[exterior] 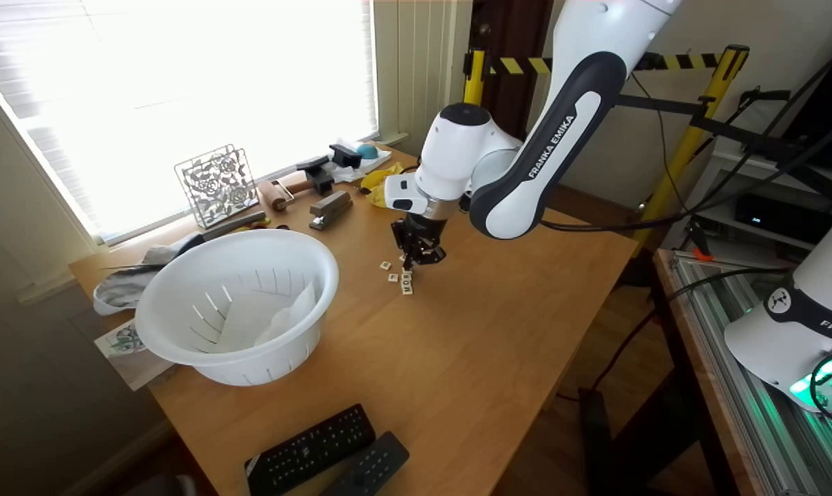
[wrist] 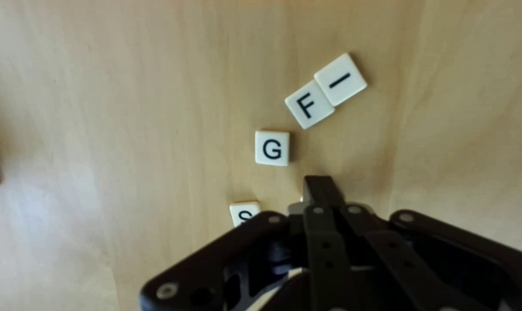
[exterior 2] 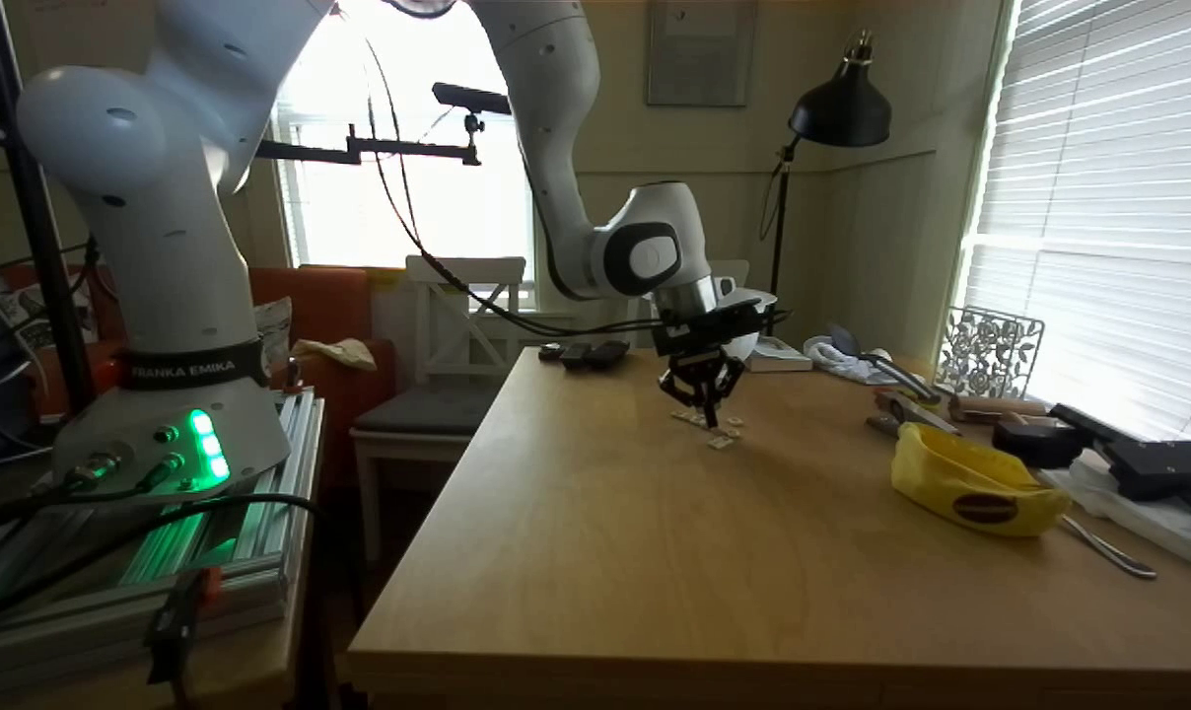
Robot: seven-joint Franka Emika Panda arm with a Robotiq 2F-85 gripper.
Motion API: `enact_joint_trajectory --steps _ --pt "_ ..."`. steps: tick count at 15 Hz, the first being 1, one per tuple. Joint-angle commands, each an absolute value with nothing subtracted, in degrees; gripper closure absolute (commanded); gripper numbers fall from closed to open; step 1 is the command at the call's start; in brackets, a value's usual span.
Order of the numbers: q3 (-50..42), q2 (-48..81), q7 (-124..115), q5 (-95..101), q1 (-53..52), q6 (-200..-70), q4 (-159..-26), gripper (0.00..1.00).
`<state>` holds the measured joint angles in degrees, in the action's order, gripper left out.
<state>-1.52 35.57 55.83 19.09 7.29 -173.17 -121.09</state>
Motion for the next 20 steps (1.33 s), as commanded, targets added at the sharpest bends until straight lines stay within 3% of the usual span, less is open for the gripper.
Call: enact_joint_trajectory --steps 1,20 --pt "-1.33 37.0 54.44 20.24 7.25 -174.03 -120.88 1.0" --pt "-1.01 37.27 54.43 19.89 7.55 -173.47 -120.07 1.0"
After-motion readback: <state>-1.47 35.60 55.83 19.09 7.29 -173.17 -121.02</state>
